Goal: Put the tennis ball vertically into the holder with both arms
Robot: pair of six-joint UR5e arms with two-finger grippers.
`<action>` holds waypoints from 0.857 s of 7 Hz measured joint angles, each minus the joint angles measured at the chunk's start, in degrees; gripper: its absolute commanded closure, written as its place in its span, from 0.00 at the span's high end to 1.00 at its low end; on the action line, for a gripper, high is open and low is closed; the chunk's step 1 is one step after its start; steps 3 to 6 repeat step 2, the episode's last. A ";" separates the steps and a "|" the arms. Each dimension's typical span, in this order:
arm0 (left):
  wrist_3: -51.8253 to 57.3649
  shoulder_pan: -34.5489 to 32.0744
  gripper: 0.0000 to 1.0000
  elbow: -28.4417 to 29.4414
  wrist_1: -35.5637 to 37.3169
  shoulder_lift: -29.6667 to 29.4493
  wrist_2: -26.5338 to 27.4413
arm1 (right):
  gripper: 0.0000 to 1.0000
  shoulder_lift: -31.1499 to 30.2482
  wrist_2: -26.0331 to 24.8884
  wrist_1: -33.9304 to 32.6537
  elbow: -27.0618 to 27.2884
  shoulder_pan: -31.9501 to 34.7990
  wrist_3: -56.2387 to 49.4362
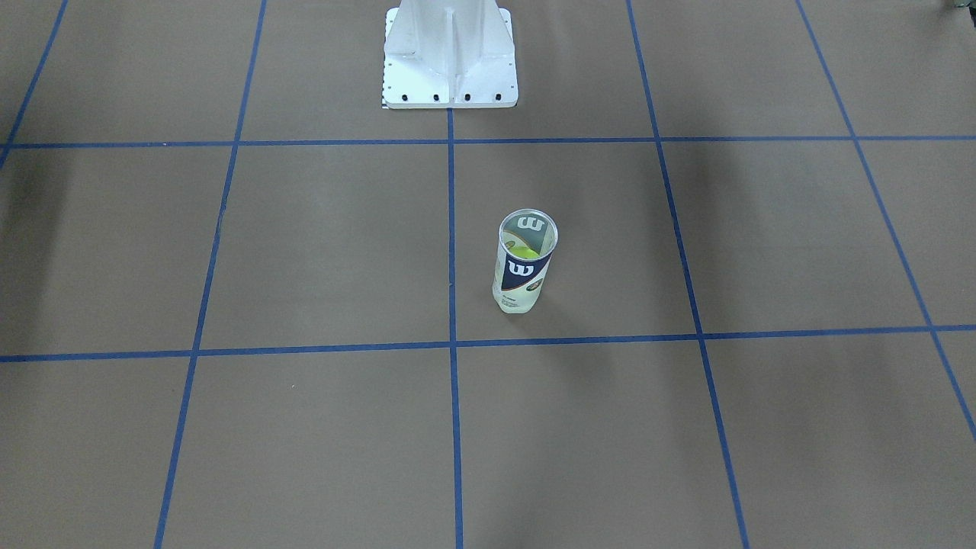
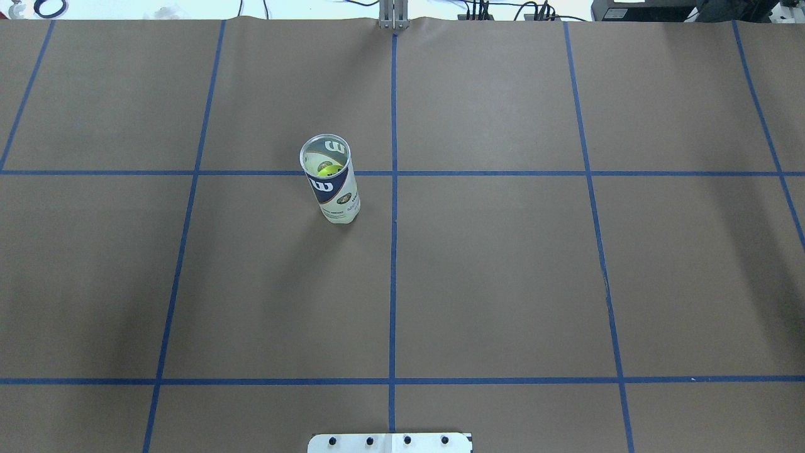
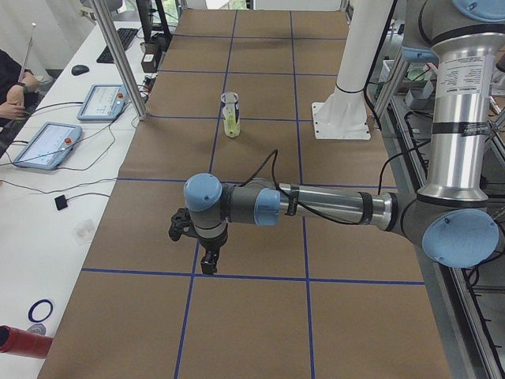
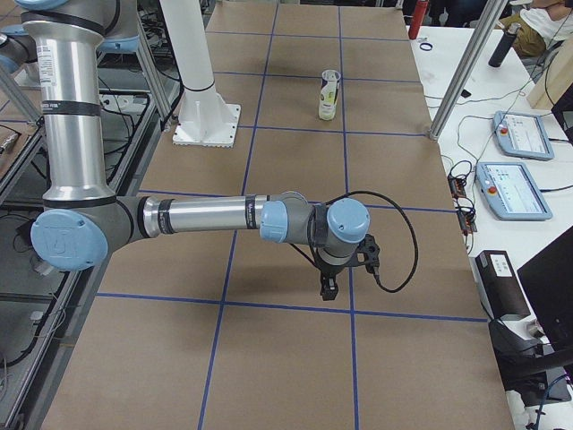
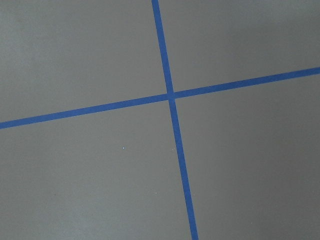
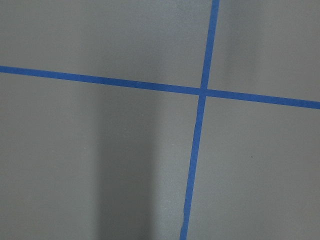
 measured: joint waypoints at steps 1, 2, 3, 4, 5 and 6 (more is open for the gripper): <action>0.00 0.00 0.99 -0.09 -0.02 -0.03 0.00 | 1.00 0.01 0.00 0.00 -0.04 0.00 -0.01; 0.00 0.00 0.99 -0.21 -0.05 -0.03 -0.02 | 1.00 -0.01 0.00 0.00 -0.07 0.00 0.00; 0.00 0.00 0.99 -0.21 -0.05 -0.03 -0.02 | 1.00 -0.01 0.00 0.00 -0.07 0.00 0.00; 0.00 0.00 0.99 -0.21 -0.05 -0.03 -0.02 | 1.00 -0.01 0.00 0.00 -0.07 0.00 0.00; 0.00 0.00 0.99 -0.21 -0.05 -0.03 -0.02 | 1.00 -0.01 0.00 0.00 -0.07 0.00 0.00; 0.00 0.00 0.99 -0.21 -0.05 -0.03 -0.02 | 1.00 -0.01 0.00 0.00 -0.07 0.00 0.00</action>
